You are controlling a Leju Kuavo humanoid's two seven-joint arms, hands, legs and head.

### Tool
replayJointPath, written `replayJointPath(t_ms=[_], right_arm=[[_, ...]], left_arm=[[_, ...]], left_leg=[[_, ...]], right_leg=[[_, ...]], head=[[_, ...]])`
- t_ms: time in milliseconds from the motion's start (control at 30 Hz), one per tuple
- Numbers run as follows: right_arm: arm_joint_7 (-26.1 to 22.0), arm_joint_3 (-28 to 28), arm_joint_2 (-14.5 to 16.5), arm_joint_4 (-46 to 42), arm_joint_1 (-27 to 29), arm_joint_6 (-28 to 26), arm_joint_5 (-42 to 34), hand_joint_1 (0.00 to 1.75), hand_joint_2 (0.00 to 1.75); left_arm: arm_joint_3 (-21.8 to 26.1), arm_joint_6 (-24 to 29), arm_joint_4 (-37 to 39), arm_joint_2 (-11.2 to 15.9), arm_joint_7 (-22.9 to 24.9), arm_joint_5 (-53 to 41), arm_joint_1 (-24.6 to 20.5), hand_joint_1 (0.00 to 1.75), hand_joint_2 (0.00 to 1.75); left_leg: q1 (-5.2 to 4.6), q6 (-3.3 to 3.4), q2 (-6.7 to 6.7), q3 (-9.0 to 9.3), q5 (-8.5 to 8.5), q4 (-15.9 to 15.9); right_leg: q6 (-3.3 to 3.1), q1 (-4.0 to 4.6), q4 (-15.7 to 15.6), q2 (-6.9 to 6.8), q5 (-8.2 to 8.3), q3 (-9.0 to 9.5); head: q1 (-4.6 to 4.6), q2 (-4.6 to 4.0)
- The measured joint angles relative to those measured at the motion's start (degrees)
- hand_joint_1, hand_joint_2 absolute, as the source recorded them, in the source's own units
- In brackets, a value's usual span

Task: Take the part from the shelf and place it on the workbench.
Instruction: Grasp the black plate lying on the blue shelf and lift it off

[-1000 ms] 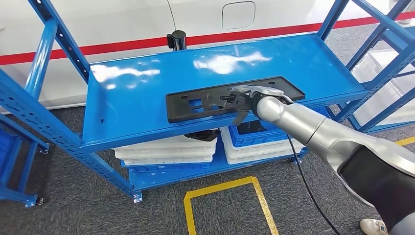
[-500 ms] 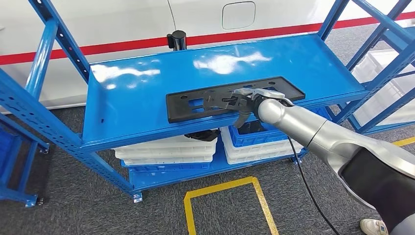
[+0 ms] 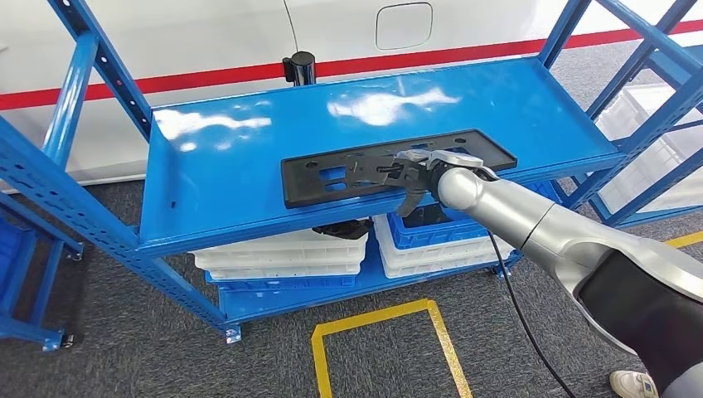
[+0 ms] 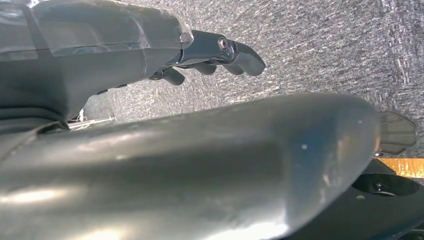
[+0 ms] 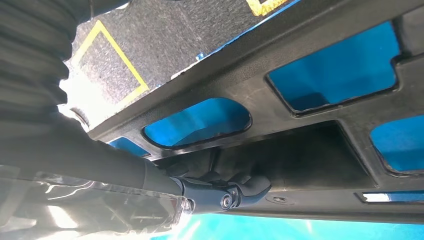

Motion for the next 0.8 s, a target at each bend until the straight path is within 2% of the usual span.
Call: replayJointPath(t_ms=[33, 133, 167, 800], right_arm=[[0.0, 0.0, 0.0, 0.0, 0.0, 0.0, 0.0, 0.12, 1.75], [0.0, 0.0, 0.0, 0.0, 0.0, -0.1, -0.2, 1.43, 1.75], [0.0, 0.0, 0.0, 0.0, 0.0, -0.2, -0.2, 1.75, 1.75], [0.0, -0.1, -2.8, 0.3, -1.4, -0.1, -1.0, 1.75, 1.75]], left_arm=[[0.0, 0.0, 0.0, 0.0, 0.0, 0.0, 0.0, 0.00, 0.00], [0.0, 0.0, 0.0, 0.0, 0.0, 0.1, 0.0, 0.00, 0.00], [0.0, 0.0, 0.0, 0.0, 0.0, 0.1, 0.0, 0.00, 0.00], [0.0, 0.7, 0.0, 0.1, -0.7, 1.7, 0.0, 0.00, 0.00]], left_leg=[[0.00, 0.00, 0.00, 0.00, 0.00, 0.0], [0.00, 0.00, 0.00, 0.00, 0.00, 0.0], [0.00, 0.00, 0.00, 0.00, 0.00, 0.0], [0.00, 0.00, -0.21, 0.12, 0.00, 0.0]], right_leg=[[0.00, 0.00, 0.0, 0.00, 0.00, 0.00], [0.00, 0.00, 0.0, 0.00, 0.00, 0.00], [0.00, 0.00, 0.0, 0.00, 0.00, 0.00], [0.01, 0.00, 0.0, -0.12, 0.00, 0.17]], head=[[0.00, 0.00], [0.00, 0.00], [0.00, 0.00], [-0.01, 0.00]])
